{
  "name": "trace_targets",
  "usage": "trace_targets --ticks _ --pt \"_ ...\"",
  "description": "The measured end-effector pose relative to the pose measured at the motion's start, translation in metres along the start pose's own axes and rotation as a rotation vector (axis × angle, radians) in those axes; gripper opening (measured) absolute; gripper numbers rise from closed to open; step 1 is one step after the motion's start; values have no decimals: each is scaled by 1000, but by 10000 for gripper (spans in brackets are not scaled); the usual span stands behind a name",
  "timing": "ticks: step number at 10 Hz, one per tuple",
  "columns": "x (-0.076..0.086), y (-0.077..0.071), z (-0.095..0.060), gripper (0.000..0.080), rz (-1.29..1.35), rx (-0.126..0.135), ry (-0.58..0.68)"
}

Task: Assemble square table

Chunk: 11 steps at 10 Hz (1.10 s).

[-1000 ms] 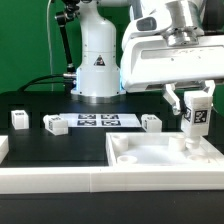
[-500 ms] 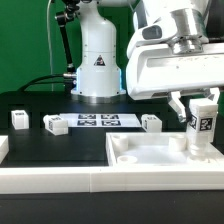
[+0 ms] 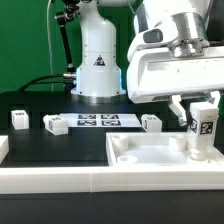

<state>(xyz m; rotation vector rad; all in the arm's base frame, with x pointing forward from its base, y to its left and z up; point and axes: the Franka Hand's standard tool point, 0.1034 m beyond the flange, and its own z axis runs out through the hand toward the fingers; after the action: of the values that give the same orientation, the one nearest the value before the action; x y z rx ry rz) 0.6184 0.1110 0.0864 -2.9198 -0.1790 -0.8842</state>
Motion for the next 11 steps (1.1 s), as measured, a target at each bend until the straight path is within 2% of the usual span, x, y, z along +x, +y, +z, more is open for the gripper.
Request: trace_targets --ticks 4,6,11 --pt "1 9 0 288 4 -8 2" --pt "0 2 0 288 13 -4 0" --pt "-6 2 5 288 13 -6 -2"
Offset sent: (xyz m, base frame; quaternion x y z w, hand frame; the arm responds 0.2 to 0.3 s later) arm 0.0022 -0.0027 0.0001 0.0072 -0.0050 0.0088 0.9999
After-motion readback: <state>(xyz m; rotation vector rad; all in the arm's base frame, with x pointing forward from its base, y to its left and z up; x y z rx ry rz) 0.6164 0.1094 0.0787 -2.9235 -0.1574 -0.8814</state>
